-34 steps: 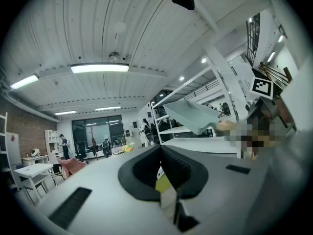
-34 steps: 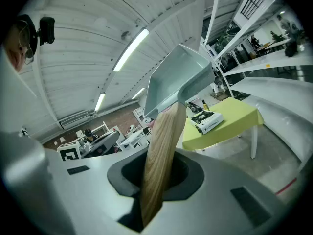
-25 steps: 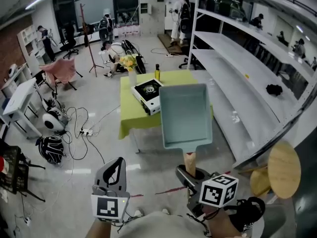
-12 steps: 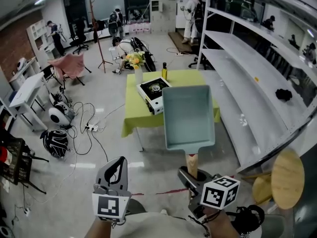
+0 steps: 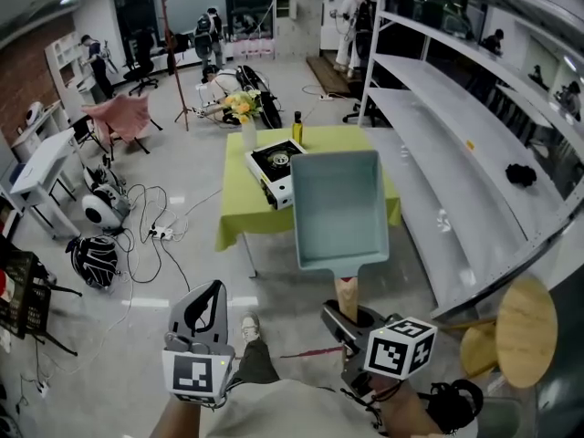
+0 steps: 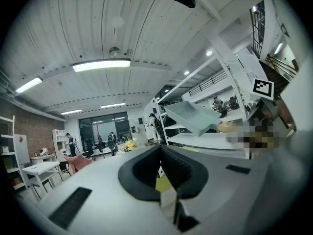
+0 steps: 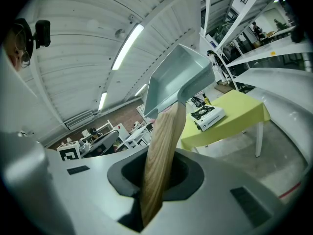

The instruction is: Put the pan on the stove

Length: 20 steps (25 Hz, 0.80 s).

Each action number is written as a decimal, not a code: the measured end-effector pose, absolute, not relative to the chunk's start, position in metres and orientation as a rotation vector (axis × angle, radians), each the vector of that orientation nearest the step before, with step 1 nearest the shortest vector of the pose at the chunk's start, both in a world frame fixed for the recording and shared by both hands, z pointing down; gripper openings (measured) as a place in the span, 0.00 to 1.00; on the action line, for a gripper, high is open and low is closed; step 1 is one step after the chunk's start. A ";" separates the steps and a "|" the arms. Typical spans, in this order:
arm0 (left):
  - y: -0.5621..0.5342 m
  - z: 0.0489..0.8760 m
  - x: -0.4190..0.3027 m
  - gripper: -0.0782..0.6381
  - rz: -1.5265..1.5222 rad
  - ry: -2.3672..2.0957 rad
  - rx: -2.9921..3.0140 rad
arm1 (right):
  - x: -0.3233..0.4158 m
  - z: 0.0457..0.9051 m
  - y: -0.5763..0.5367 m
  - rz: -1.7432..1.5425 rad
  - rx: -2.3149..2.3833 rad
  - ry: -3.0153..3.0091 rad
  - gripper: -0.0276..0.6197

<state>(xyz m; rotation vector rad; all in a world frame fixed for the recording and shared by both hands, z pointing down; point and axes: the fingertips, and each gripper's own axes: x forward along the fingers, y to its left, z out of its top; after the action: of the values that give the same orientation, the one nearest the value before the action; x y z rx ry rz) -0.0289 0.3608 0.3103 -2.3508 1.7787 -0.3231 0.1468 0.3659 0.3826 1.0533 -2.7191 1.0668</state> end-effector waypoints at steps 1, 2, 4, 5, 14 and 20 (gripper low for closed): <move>0.357 0.311 -0.030 0.12 -0.312 1.777 -2.353 | 0.145 0.384 0.362 1.068 1.053 -2.719 0.12; 0.353 0.311 -0.030 0.12 -0.297 1.777 -2.359 | 0.143 0.385 0.359 1.075 1.051 -2.721 0.12; 0.344 0.312 -0.032 0.12 -0.283 1.772 -2.367 | 0.138 0.386 0.350 1.093 1.043 -2.725 0.12; 0.339 0.314 -0.034 0.12 -0.286 1.768 -2.369 | 0.136 0.387 0.346 1.098 1.041 -2.726 0.12; 0.272 0.322 -0.051 0.12 -0.322 1.728 -2.405 | 0.112 0.395 0.285 1.149 1.043 -2.695 0.12; 0.216 0.331 -0.067 0.12 -0.355 1.693 -2.447 | 0.095 0.407 0.235 1.193 1.070 -2.634 0.12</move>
<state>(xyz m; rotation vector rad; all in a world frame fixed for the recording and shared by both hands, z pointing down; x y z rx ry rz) -0.0668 0.2156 0.3313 -2.4469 1.6932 -0.3551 0.0947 0.2351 0.4070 1.0701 -2.6341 1.1931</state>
